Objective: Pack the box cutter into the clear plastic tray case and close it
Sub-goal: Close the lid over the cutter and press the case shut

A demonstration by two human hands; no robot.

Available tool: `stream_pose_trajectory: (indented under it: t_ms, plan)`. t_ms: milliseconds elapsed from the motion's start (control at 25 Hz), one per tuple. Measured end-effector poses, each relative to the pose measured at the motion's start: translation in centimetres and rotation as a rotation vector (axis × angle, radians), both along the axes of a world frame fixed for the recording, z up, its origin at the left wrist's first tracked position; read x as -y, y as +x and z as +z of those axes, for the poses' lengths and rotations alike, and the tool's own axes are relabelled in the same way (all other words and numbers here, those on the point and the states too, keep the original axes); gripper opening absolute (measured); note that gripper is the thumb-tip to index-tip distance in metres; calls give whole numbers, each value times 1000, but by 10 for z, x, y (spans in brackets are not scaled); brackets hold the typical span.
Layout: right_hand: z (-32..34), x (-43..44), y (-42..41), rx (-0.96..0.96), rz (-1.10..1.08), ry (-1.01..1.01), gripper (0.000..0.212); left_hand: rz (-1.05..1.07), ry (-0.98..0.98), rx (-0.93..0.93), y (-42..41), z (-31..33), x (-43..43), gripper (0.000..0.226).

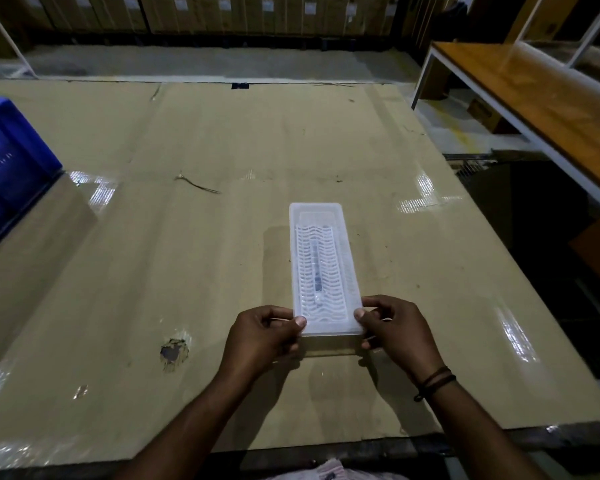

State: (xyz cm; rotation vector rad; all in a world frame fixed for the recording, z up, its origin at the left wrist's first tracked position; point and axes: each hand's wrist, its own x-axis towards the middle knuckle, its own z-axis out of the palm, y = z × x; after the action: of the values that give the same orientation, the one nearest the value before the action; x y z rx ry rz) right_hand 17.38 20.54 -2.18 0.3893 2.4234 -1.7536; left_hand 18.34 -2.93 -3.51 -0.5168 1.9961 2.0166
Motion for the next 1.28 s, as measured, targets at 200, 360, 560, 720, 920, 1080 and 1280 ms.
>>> stream_pose_trajectory:
  t_ms: [200,360,560,720,920,1080,1280]
  plan:
    - [-4,3,-3,-68,-37,26,21,-170,-110,-91,-5,5,10,50]
    - [-8,2,-8,-18,-31,-53,19,-166,-109,-99,-10,2,12,49]
    - [-8,-6,-18,184,0,-250,22,-176,53,48,-14,-5,14,52]
    - [-9,-9,-23,191,34,-213,23,-224,52,112,-21,-5,18,50]
    - [-11,-5,-38,46,34,-22,12,-138,75,86,-43,2,10,23]
    - [-11,2,-54,18,0,18,19,-99,-34,-34,-66,0,5,22]
    - [-16,2,-62,89,-25,1,27,-150,-72,24,-78,-7,4,20]
